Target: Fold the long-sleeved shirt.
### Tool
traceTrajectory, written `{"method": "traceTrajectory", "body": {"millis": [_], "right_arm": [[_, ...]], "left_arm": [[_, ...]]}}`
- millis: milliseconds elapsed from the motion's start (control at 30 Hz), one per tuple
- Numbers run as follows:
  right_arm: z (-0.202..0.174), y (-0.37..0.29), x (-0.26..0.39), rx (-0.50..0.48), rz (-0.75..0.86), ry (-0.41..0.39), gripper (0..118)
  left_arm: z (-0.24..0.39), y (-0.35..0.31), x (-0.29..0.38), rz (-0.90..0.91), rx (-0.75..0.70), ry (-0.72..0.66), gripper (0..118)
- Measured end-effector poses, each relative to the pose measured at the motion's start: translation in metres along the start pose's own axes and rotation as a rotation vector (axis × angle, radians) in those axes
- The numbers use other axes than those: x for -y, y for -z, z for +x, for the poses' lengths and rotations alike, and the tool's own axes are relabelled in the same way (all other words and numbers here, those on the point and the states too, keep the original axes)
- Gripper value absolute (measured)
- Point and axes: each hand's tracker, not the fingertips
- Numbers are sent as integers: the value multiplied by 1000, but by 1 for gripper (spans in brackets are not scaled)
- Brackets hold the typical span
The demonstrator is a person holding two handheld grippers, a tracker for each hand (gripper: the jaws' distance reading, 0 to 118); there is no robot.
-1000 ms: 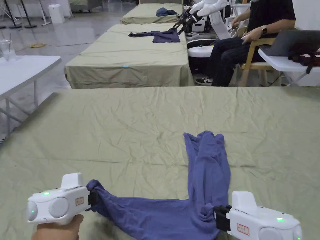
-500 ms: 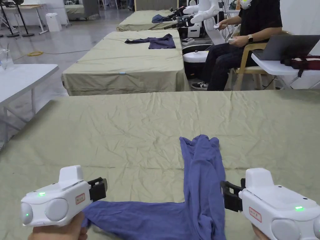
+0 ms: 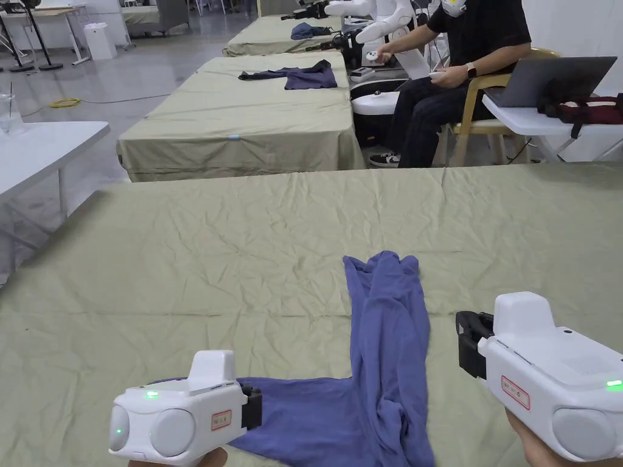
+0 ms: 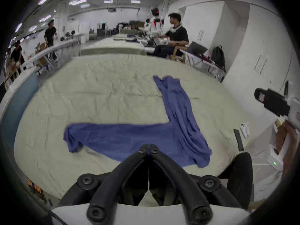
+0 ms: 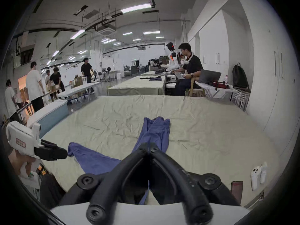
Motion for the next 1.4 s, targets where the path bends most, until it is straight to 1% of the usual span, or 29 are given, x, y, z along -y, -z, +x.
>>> {"method": "traceTrajectory", "body": {"millis": [33, 67, 100, 133, 167, 200, 267, 300, 600, 667, 733, 800, 867, 900, 933, 1000, 1033, 1167, 1200, 1233, 1267, 1300, 1333, 1367, 1400], "right_arm": [[-1, 3, 2, -1, -9, -7, 2], [0, 6, 3, -5, -16, -8, 2], [0, 9, 5, -12, -26, -3, 2], [0, 11, 7, -17, -33, 2, 2], [0, 14, 10, -19, -38, 6, 2], [1, 18, 11, -20, -48, 6, 2], [3, 26, 16, -23, -68, 3, 2], [4, 30, 18, -24, -77, 3, 2], [17, 63, 33, -21, -153, 20, 2], [18, 69, 35, -20, -164, 21, 2], [19, 75, 38, -22, -177, 22, 2], [19, 83, 40, -25, -189, 24, 2], [19, 91, 40, -37, -201, 24, 2], [20, 96, 38, -46, -206, 15, 2], [20, 101, 36, -53, -209, 0, 2], [24, 116, 26, -66, -212, -76, 2], [26, 124, 20, -75, -214, -101, 2], [45, 175, -21, -163, -249, -176, 3], [50, 194, -34, -183, -276, -209, 6], [54, 211, -44, -184, -287, -240, 17], [57, 235, -56, -184, -312, -284, 44], [61, 258, -68, -192, -350, -326, 65], [64, 279, -76, -198, -386, -359, 72], [65, 304, -85, -199, -418, -397, 70], [66, 329, -93, -214, -440, -420, 70]], "left_arm": [[1, 7, 4, -8, -14, -1, 0], [-1, 18, 9, -48, -18, -33, 2], [-3, 29, 14, -72, -28, -78, 12], [-7, 40, 18, -99, -26, -126, 33], [-11, 50, 24, -123, -9, -179, 59], [-15, 62, 31, -148, 19, -228, 66], [-19, 78, 41, -156, 46, -294, 65], [-20, 88, 44, -172, 36, -306, 65], [-16, 148, 41, -231, -36, -327, 68], [-13, 149, 35, -239, -36, -312, 68], [-10, 153, 30, -256, -45, -293, 64], [-4, 157, 24, -260, -74, -258, 50], [3, 162, 23, -256, -119, -195, 36], [4, 163, 23, -248, -113, -175, 33], [5, 165, 24, -246, -107, -167, 33], [4, 167, 23, -236, -82, -167, 14], [4, 167, 23, -234, -76, -172, 8], [-5, 173, 23, -251, -49, -177, 5], [-8, 173, 23, -253, -39, -185, 5], [-9, 173, 23, -252, -32, -191, 5], [-10, 173, 24, -250, -27, -200, 5], [-10, 173, 25, -248, -25, -208, 5], [-10, 174, 25, -247, -26, -205, 5], [-9, 174, 25, -245, -28, -197, 5], [-8, 174, 25, -246, -31, -194, 5]]}}
